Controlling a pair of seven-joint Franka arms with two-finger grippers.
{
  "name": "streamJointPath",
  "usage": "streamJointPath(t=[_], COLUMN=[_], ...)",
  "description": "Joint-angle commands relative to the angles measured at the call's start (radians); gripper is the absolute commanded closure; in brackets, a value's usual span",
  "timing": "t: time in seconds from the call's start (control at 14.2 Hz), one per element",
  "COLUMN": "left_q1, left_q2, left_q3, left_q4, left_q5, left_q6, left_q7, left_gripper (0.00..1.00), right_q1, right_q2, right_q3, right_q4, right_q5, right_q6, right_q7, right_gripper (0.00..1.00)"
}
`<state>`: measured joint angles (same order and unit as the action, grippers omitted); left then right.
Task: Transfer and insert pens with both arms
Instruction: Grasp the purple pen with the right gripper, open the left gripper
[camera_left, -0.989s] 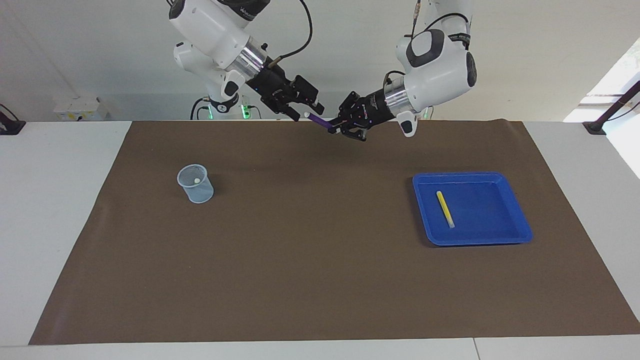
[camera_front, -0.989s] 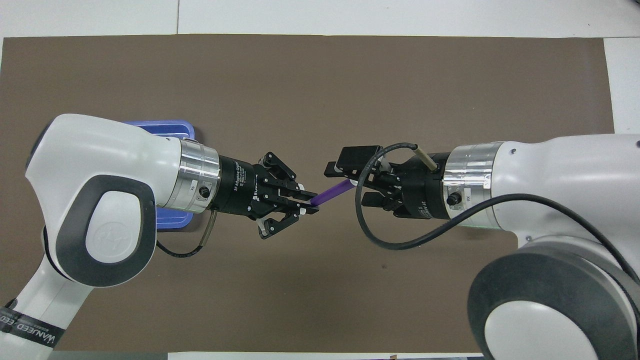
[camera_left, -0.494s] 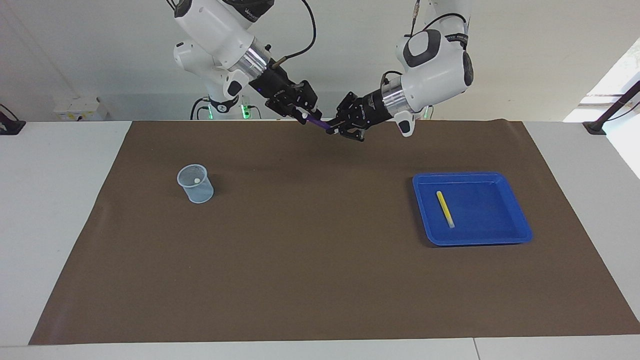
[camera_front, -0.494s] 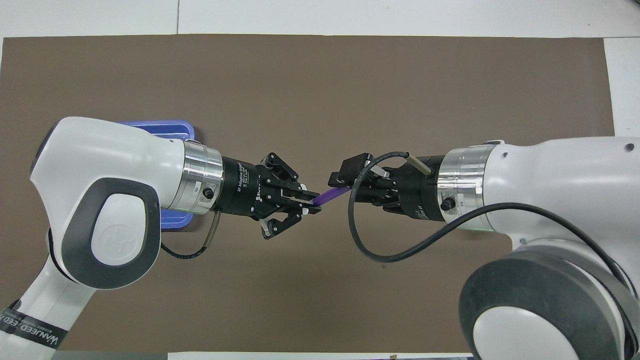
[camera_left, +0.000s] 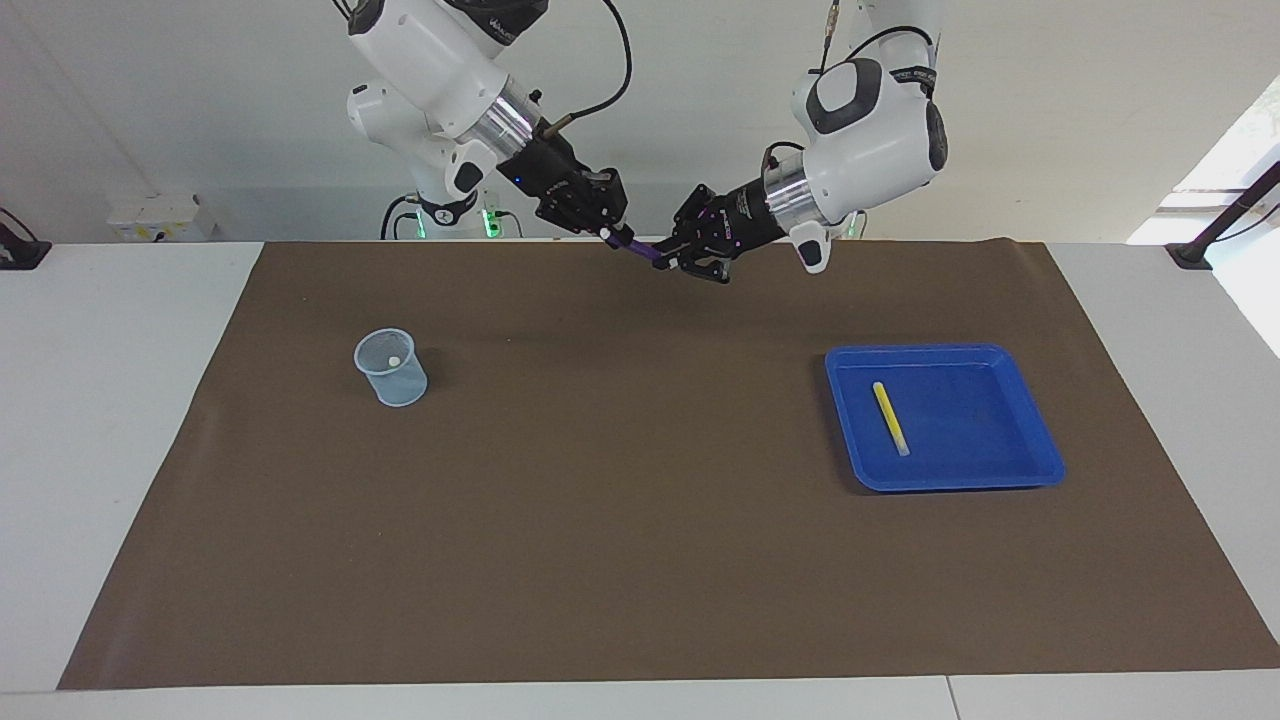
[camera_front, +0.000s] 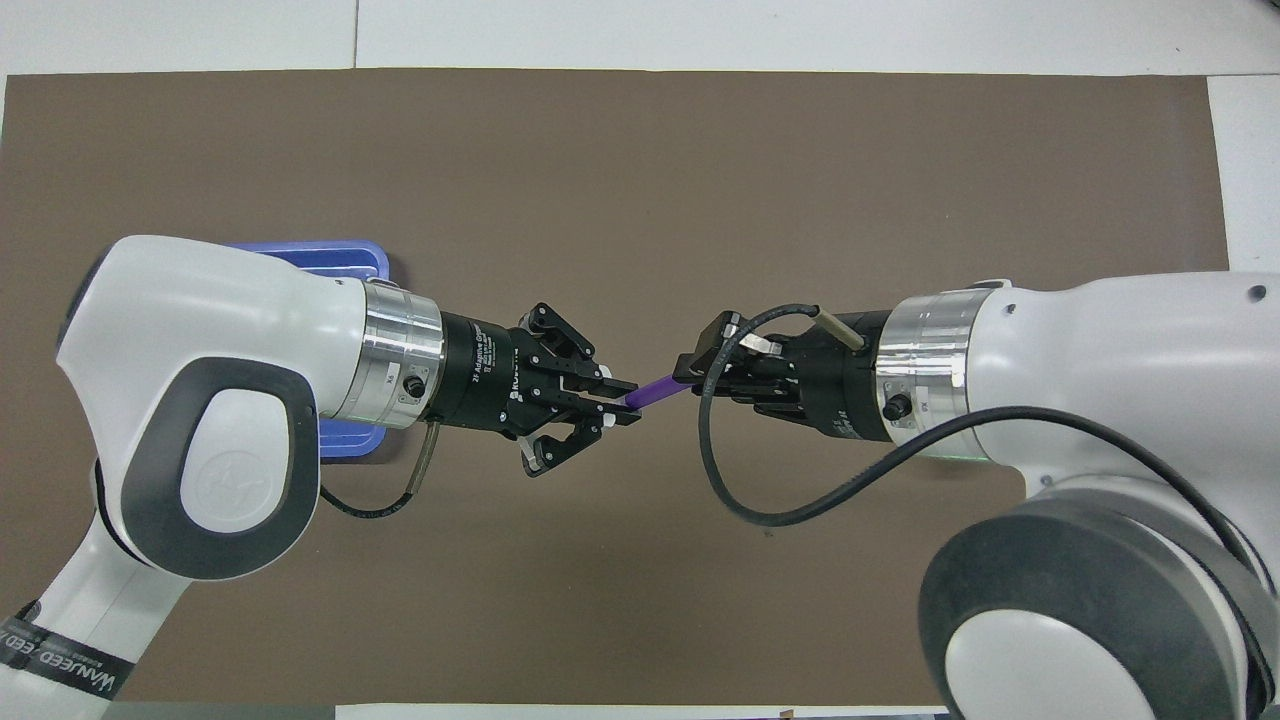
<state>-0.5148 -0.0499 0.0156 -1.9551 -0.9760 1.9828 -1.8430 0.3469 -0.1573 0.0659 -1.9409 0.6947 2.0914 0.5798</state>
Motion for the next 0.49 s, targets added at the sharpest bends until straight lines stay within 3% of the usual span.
streamJointPath(t=[0.0,0.14,0.21,0.42], left_q1=[-0.013,-0.024,-0.033,-0.033], left_q2=[-0.033,-0.037,-0.042,-0.045], left_q3=[0.006,0.006,0.007,0.009], left_q4=[-0.038,-0.038,-0.036,-0.038], left_q5=[-0.023,-0.023,-0.021,-0.013], left_q6=[0.024,0.047,0.06,0.064], left_q7=[-0.009,-0.005,-0.007,-0.005], left_gripper=[1.0,1.0,0.01,0.0], right_q1=[0.0,-0.002,-0.008,-0.025], right_q2=[-0.007,-0.005,-0.004,0.031], right_q3=[0.002,0.002,0.0,-0.004], right_q4=[-0.007,-0.001,0.003,0.097], right_q5=[0.002,0.002,-0.001,-0.148], right_q6=[0.006,-0.019,-0.037,-0.178], right_q7=[-0.02,-0.021,-0.035,-0.116], right_gripper=[1.0,1.0,1.0,1.0])
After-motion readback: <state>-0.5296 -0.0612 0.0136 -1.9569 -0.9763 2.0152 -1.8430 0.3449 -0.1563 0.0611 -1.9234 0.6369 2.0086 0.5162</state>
